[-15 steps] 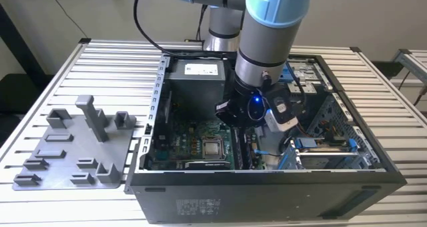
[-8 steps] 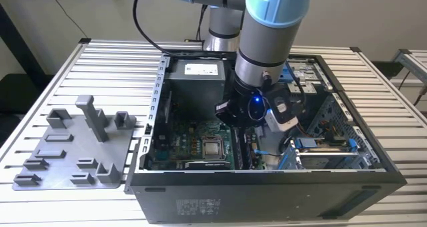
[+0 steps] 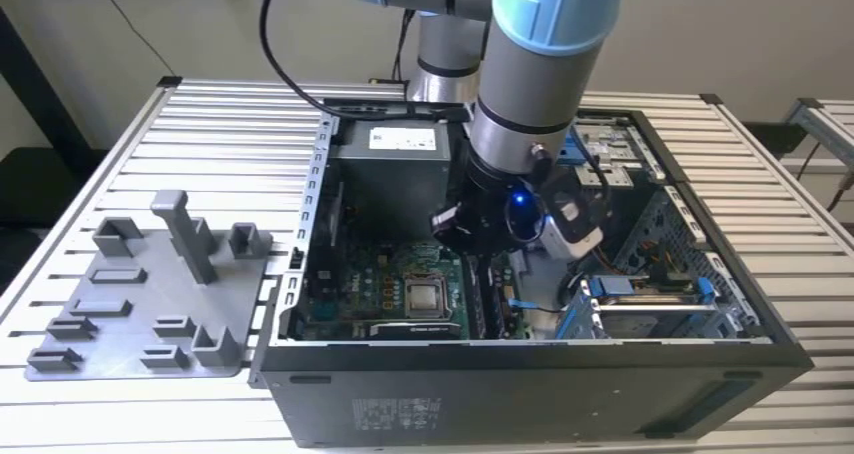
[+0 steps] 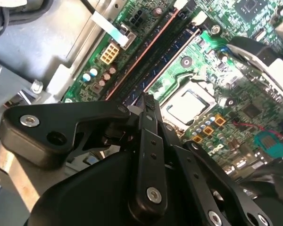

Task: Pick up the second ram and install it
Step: 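Press down the second ram until it locks into place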

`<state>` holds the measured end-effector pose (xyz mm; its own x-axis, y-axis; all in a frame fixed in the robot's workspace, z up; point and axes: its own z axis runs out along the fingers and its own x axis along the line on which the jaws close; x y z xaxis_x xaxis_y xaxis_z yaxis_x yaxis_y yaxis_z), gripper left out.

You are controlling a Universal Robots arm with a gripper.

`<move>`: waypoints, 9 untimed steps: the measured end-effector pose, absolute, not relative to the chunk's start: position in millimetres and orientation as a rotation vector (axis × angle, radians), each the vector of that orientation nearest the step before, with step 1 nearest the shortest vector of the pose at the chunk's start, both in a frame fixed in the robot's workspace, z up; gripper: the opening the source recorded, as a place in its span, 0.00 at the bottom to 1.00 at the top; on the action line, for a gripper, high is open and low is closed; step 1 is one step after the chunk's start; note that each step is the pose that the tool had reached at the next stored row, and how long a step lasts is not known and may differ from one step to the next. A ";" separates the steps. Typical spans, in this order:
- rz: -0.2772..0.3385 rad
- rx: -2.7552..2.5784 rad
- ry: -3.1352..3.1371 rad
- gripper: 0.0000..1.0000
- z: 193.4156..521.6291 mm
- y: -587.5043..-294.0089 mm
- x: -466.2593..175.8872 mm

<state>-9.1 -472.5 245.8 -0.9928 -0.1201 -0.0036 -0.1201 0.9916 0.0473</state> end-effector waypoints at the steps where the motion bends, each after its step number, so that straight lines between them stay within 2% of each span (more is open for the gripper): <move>1: 0.075 -0.210 3.133 0.11 245.8 -472.5 -9.1; 9: 0.075 -0.307 3.126 0.11 245.8 -472.4 -9.1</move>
